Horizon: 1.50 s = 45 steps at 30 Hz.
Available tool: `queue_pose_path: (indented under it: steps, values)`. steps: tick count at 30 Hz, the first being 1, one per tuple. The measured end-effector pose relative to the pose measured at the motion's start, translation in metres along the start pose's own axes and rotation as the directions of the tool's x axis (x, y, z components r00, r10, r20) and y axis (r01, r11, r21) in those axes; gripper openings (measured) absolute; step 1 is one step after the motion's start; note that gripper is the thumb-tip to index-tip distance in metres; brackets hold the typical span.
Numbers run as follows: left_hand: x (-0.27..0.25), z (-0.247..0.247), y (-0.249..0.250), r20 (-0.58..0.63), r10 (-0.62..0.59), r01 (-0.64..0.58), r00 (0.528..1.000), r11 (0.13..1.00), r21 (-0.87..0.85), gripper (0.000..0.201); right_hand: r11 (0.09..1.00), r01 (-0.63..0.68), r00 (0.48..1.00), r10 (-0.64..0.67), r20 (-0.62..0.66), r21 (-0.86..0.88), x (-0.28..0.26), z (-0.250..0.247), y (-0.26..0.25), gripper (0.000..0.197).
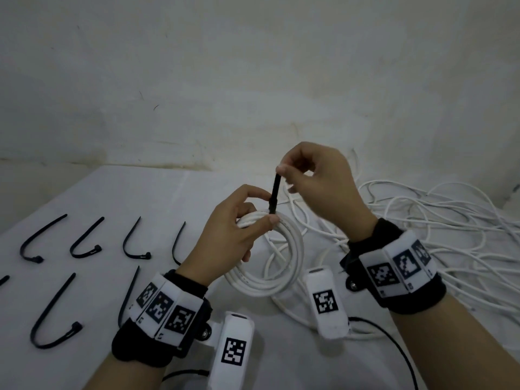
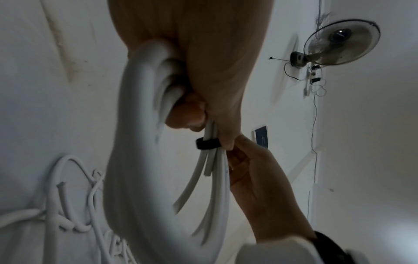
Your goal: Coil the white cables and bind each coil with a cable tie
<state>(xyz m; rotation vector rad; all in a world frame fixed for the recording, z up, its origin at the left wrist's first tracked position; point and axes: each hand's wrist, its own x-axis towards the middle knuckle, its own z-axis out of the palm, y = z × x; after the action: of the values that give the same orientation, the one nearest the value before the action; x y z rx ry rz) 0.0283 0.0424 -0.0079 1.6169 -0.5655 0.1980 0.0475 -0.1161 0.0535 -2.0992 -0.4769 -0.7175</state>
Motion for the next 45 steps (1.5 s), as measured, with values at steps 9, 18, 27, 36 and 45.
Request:
queue_pose_path:
  steps: [9, 18, 27, 36, 45]
  values:
    - [0.001, -0.001, -0.005, -0.036, -0.032, 0.033, 0.999, 0.999, 0.016, 0.019, 0.971, -0.127, 0.983, 0.096, 0.155, 0.201, -0.001, 0.007, -0.008, 0.014]
    - [-0.001, 0.005, -0.003, 0.05, -0.088, 0.088, 0.995, 0.996, -0.005, 0.016, 0.978, -0.135, 0.991, 0.135, 0.007, 0.159, 0.002, 0.008, 0.007, 0.019]
    - [0.002, -0.004, -0.002, -0.018, -0.129, 0.129, 0.992, 0.992, 0.003, 0.014, 0.96, -0.202, 0.979, 0.196, 0.049, 0.193, 0.016, 0.021, 0.015, 0.018]
    - [0.005, -0.009, -0.002, -0.236, -0.075, 0.055, 0.969, 0.994, -0.092, 0.011, 0.946, -0.239, 0.936, 0.165, 0.311, 0.218, -0.013, 0.023, 0.01, 0.011]
    - [0.008, -0.007, -0.002, -0.274, -0.258, 0.111, 0.926, 0.883, -0.456, 0.053, 0.926, -0.183, 0.982, 0.158, 0.1, 0.33, -0.036, 0.041, 0.019, 0.006]
